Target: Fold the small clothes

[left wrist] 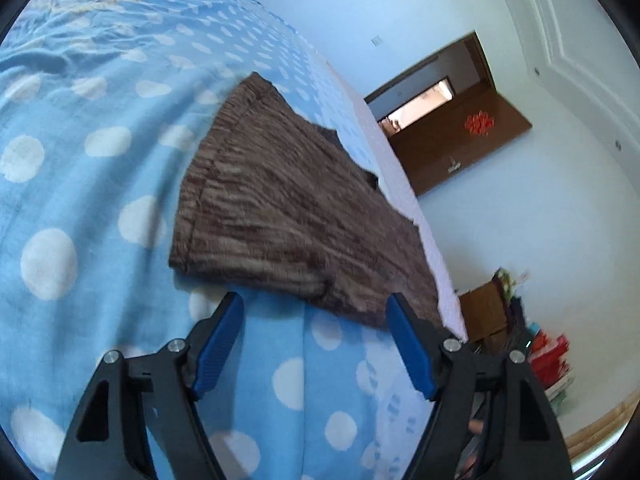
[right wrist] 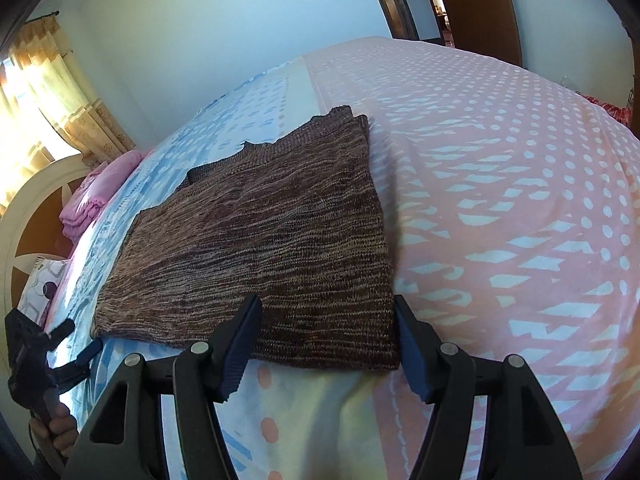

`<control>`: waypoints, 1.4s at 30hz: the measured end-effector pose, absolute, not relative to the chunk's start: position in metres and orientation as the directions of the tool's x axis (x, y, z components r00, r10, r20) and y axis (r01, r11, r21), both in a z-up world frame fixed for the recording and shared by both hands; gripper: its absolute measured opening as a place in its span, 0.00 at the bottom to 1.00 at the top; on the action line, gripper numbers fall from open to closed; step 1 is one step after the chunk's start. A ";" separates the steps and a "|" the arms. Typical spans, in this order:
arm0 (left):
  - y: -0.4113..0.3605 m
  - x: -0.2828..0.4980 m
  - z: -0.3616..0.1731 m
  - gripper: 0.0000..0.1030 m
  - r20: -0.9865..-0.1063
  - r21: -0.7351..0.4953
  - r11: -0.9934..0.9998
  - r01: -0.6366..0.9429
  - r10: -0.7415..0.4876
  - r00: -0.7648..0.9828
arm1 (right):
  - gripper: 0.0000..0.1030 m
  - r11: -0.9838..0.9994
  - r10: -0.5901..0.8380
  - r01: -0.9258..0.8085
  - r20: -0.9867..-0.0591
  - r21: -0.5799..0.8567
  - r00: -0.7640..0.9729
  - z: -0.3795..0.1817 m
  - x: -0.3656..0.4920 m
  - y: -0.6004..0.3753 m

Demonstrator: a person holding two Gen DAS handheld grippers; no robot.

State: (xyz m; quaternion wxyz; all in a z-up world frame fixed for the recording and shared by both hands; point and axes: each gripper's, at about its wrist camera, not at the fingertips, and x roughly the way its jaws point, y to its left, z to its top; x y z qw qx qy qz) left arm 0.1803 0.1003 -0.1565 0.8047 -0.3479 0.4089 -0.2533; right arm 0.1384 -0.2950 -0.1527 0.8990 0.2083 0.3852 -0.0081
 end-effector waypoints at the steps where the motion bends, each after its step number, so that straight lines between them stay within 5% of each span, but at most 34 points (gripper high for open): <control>1: 0.106 0.188 -0.156 0.74 -0.466 -0.785 0.611 0.105 -0.693 0.551 | 0.63 0.917 0.137 0.177 -0.700 0.357 0.701 -0.153 0.141 -0.294; 6: 0.115 0.218 -0.161 0.66 -0.402 -0.856 0.516 0.023 -0.695 0.596 | 0.63 0.937 0.070 0.199 -0.712 0.287 0.699 -0.155 0.149 -0.288; 10: 0.105 0.220 -0.164 0.07 -0.471 -0.803 0.595 0.030 -0.665 0.580 | 0.63 0.967 0.010 0.179 -0.731 0.180 0.683 -0.157 0.151 -0.275; 14: 0.111 0.211 -0.157 0.07 -0.543 -0.728 0.685 0.004 -0.581 0.606 | 0.16 0.989 -0.061 0.143 -0.741 0.048 0.669 -0.154 0.151 -0.262; 15: 0.111 0.209 -0.154 0.07 -0.562 -0.705 0.709 0.005 -0.563 0.606 | 0.12 0.988 -0.078 0.154 -0.740 0.034 0.668 -0.152 0.150 -0.264; 23: 0.129 0.188 -0.137 0.14 -0.735 -0.341 0.940 -0.035 -0.243 0.634 | 0.12 0.961 -0.087 0.254 -0.748 0.111 0.658 -0.154 0.142 -0.296; 26: 0.140 0.199 -0.123 0.31 -0.711 -0.316 0.948 -0.030 -0.216 0.669 | 0.13 0.954 -0.168 0.295 -0.708 0.059 0.686 -0.144 0.134 -0.289; 28: 0.136 0.206 -0.115 0.55 -0.685 -0.326 0.945 0.035 -0.262 0.680 | 0.13 0.959 -0.192 0.282 -0.653 0.034 0.733 -0.132 0.127 -0.283; 29: 0.133 0.209 -0.114 0.60 -0.679 -0.339 0.938 0.065 -0.292 0.674 | 0.13 0.964 -0.187 0.263 -0.627 0.030 0.756 -0.125 0.124 -0.279; 35: 0.116 0.191 -0.124 0.61 -0.650 -0.421 0.894 0.153 -0.415 0.637 | 0.16 0.965 -0.167 0.257 -0.632 0.053 0.756 -0.126 0.122 -0.282; 42: 0.087 0.185 -0.134 0.61 -0.677 -0.283 0.927 0.246 -0.375 0.634 | 0.16 0.902 -0.091 0.347 -0.673 0.257 0.734 -0.141 0.115 -0.319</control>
